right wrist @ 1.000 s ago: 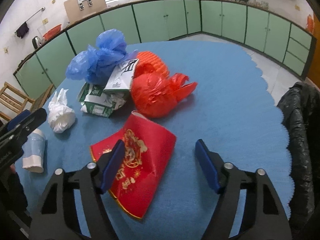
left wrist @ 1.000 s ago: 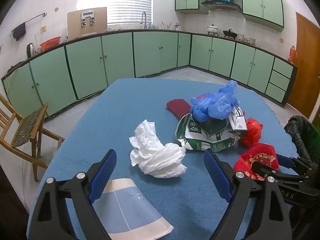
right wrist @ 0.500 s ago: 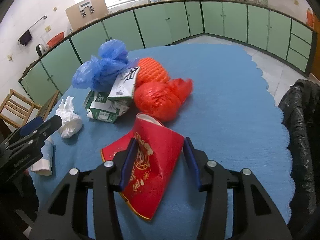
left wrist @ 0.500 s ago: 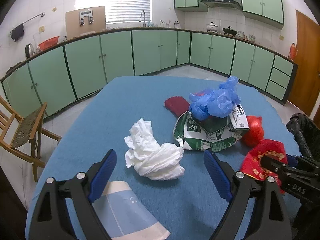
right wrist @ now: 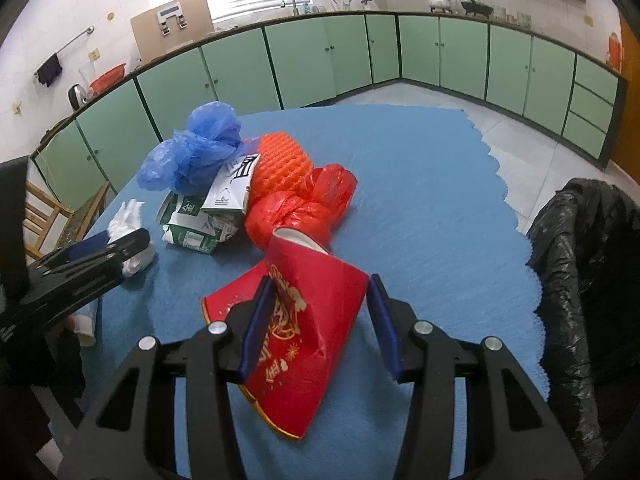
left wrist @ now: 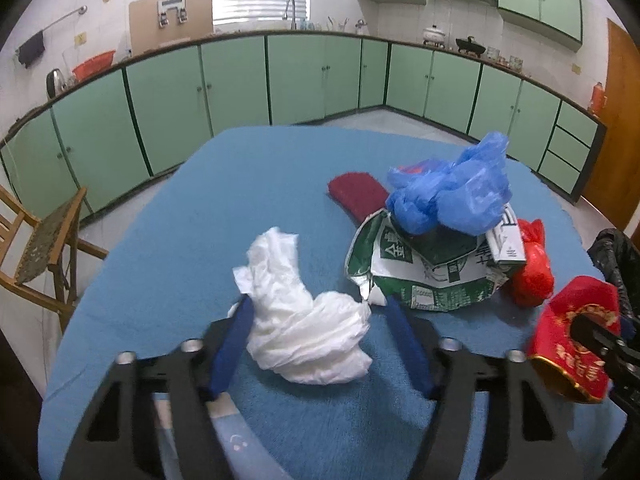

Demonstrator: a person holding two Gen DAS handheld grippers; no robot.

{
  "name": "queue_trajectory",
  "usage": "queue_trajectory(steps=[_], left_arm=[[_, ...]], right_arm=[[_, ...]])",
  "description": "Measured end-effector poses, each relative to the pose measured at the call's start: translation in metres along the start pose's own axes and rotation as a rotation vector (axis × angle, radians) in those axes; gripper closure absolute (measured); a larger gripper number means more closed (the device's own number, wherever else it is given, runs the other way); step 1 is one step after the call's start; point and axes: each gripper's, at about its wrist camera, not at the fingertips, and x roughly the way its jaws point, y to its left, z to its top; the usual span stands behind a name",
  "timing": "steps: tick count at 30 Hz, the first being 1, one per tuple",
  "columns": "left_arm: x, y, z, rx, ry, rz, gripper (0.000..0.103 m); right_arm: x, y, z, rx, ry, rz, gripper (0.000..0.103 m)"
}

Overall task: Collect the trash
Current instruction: 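Grasp the red paper bag with the right tool while the left tool grasps the white tissue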

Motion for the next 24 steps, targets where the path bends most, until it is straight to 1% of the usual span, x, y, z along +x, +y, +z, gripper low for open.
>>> queue_trajectory(steps=[1,4,5,10,18,24], left_arm=[[0.001,0.0,0.001,0.006,-0.002,0.008,0.054],[0.001,0.0,0.001,0.014,-0.009,-0.003,0.068],[0.001,0.001,0.001,0.01,-0.01,-0.004,0.071],[-0.005,0.003,0.003,-0.003,-0.025,-0.012,0.076],[-0.035,-0.006,0.016,0.002,-0.095,-0.065,0.076],[-0.052,-0.021,0.024,0.035,-0.111,-0.087,0.076]], right_arm=[[-0.001,0.001,0.0,-0.002,-0.001,-0.001,0.057],[-0.005,-0.001,0.001,-0.001,-0.007,0.001,0.057],[-0.006,-0.001,0.002,0.0,-0.009,0.001,0.057],[-0.014,-0.002,0.003,0.004,-0.026,0.003,0.057],[-0.033,-0.008,0.011,0.015,-0.068,0.0,0.057],[-0.05,-0.013,0.019,0.018,-0.092,-0.023,0.057]])
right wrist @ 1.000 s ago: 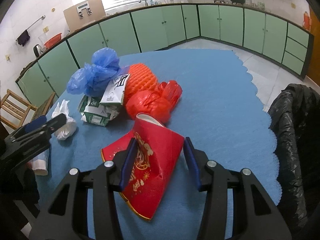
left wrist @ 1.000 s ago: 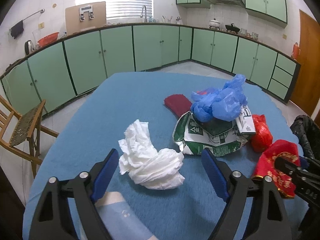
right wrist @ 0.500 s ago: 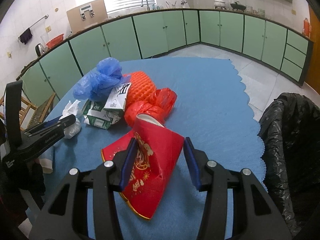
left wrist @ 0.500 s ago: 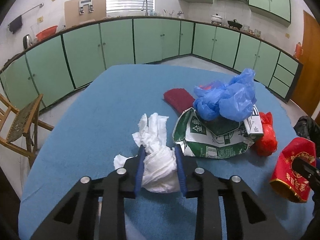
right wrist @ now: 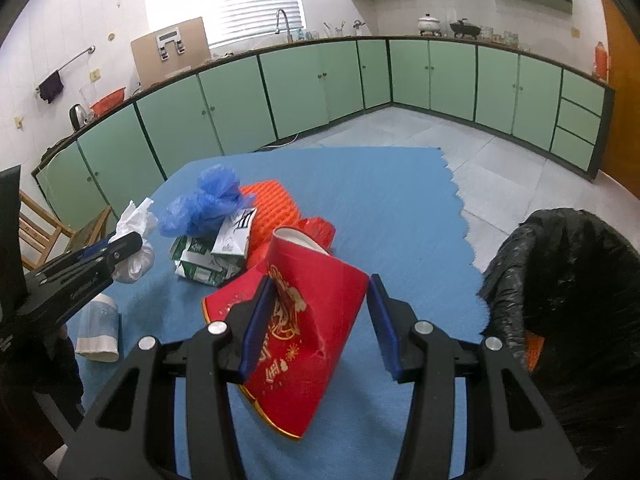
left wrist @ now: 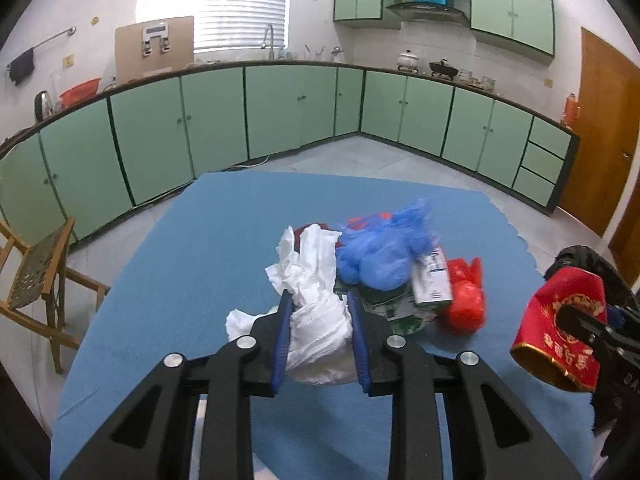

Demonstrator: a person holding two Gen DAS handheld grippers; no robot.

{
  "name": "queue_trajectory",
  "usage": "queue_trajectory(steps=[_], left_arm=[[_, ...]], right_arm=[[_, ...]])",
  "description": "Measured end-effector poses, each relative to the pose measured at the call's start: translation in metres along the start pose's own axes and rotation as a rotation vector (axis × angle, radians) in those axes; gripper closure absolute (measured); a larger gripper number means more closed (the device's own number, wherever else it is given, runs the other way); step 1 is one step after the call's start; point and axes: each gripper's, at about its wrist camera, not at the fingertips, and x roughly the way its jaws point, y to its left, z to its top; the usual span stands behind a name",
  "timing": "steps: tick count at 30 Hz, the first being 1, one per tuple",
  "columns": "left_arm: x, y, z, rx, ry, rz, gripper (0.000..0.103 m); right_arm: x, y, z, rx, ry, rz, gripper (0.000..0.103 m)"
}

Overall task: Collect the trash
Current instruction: 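Grasp the red paper bag with the right tool while the left tool grasps the white tissue, then carry the red paper bag and tissue over the black bin with both tools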

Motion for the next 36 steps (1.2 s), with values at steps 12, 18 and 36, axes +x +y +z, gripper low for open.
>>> queue_trajectory(steps=[12,18,36], left_arm=[[-0.024,-0.034,0.009,0.036,-0.035,-0.069,0.076],[-0.036,-0.054,0.012,0.059,-0.058,-0.105,0.076],[-0.058,-0.122,0.024,0.133,-0.106,-0.241,0.076]], right_arm=[[-0.036,-0.015,0.011,0.008,-0.061,-0.02,0.057],[-0.053,-0.023,0.011,0.018,-0.09,-0.032,0.057],[-0.112,-0.077,0.009,0.072,-0.197,-0.137,0.057]])
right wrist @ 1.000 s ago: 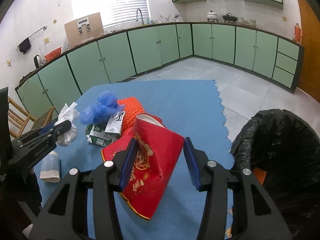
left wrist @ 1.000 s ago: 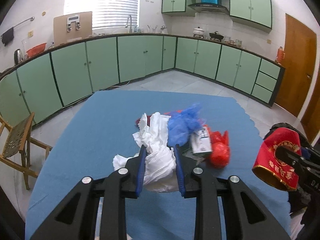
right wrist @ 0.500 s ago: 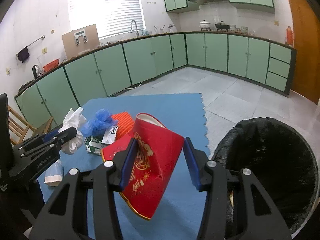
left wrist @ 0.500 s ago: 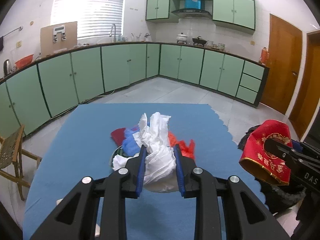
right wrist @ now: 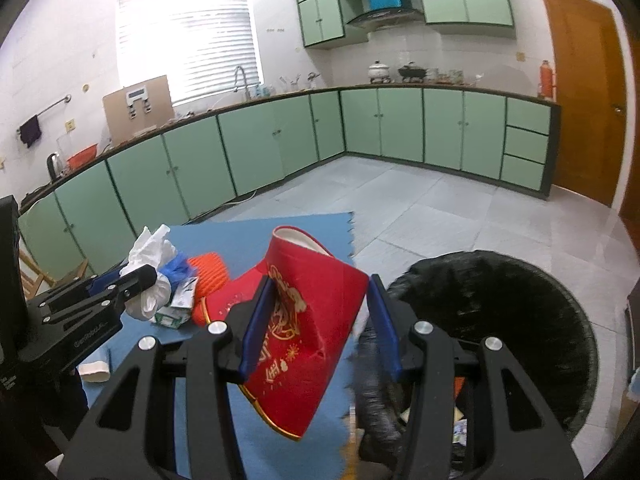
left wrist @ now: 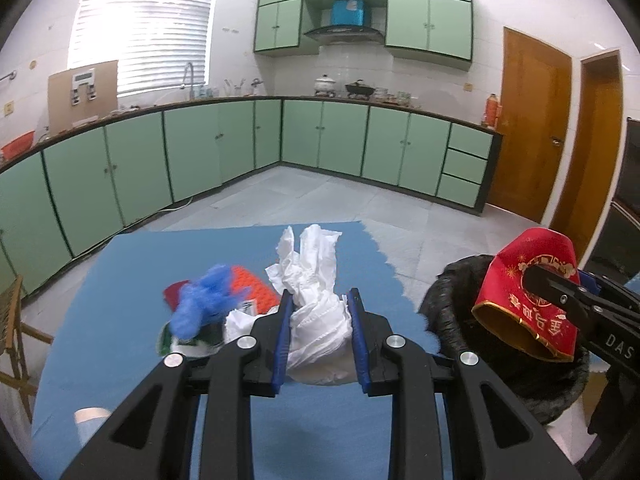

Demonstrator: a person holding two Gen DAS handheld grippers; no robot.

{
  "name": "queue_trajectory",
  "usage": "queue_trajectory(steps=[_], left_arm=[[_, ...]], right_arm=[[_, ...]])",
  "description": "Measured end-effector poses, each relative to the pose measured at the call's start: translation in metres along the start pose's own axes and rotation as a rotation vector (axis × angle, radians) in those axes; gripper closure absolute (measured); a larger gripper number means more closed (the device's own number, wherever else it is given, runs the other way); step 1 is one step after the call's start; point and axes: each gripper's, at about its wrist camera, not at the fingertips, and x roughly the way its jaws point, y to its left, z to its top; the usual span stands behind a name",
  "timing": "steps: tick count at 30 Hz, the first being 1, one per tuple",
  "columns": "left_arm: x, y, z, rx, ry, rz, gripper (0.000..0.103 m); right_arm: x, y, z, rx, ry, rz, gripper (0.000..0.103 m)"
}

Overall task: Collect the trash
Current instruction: 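Carry the red paper bag and tissue over the black bin with both tools, then open both tools to drop the bag and tissue into the bin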

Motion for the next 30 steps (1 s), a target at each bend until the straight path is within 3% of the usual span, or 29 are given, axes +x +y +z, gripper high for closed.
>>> queue_trajectory(steps=[16,30], left_arm=[[0.037,-0.117,0.023,0.084,-0.028,-0.24,0.076],[0.092,-0.208,0.007,0.134,0.056,-0.371,0.076]], right_arm=[[-0.027,-0.122,-0.012,0.135,-0.033,-0.211,0.057],[-0.013,-0.206,-0.056,0.212,0.03,-0.33,0.057]])
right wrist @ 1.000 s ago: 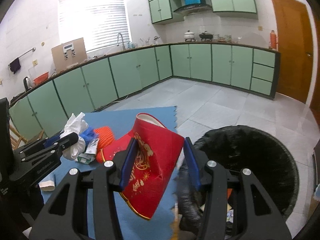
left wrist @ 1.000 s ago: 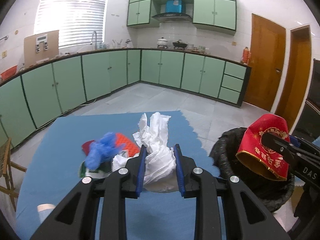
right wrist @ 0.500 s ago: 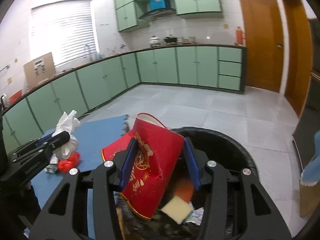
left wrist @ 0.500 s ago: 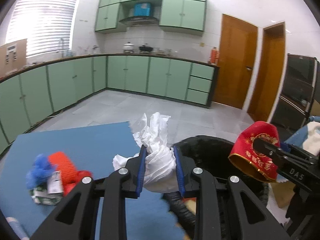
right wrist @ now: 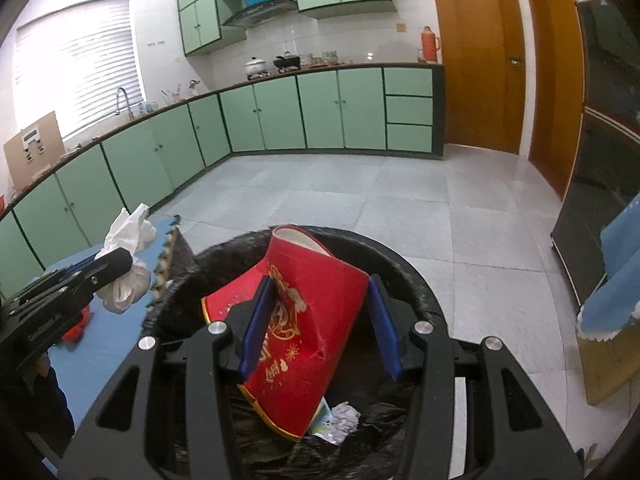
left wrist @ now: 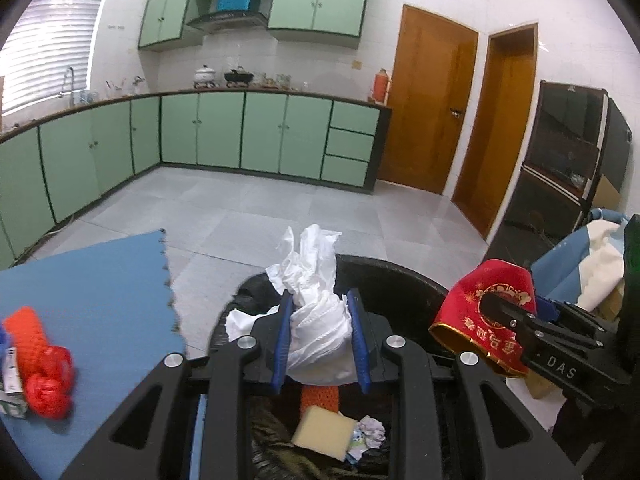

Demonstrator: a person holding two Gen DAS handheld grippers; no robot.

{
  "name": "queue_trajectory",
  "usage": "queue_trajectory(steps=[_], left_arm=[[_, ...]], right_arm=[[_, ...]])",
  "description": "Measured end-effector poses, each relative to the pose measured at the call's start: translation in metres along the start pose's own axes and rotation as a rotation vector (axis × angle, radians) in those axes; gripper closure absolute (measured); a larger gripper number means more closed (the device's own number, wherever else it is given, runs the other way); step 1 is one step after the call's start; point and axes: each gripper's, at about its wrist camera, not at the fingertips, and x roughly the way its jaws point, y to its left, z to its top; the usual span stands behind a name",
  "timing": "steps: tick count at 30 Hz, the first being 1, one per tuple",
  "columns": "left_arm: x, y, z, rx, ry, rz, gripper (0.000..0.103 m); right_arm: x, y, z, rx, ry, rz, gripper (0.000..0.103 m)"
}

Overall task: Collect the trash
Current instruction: 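Open both tools to drop the bag and tissue into the bin, then move both tools back toward the remaining trash on the mat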

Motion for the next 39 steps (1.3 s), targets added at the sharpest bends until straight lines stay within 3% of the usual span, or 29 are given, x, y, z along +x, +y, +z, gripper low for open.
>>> queue_trajectory(steps=[4,7,14,17,23,29,39], left_arm=[[0.019,-0.011,-0.007,0.002,0.042,-0.015,0.076],[0.032,-0.013,-0.007,-0.012,0.069,-0.025,0.066],[0.034,-0.002,-0.008,-0.046,0.094,-0.031,0.039],[0.03,0.004,-0.003,-0.052,0.083,-0.022,0.037],[0.005,0.021,0.009,-0.047,0.032,0.02,0.028],[-0.034,0.049,0.004,-0.063,0.001,0.088,0.027],[-0.11,0.12,-0.023,-0.107,-0.044,0.295,0.027]], right_arm=[[0.012,-0.011,-0.007,0.015,0.027,-0.014,0.056],[0.02,-0.014,-0.013,0.02,0.047,-0.028,0.055],[0.028,-0.018,-0.02,0.046,0.067,-0.076,0.023],[0.024,-0.018,-0.019,0.071,0.057,-0.086,0.013],[0.006,-0.006,-0.011,0.086,0.029,-0.064,0.011],[-0.01,0.029,-0.002,0.068,-0.008,-0.007,0.01],[-0.023,0.119,-0.006,-0.029,-0.019,0.124,0.01]])
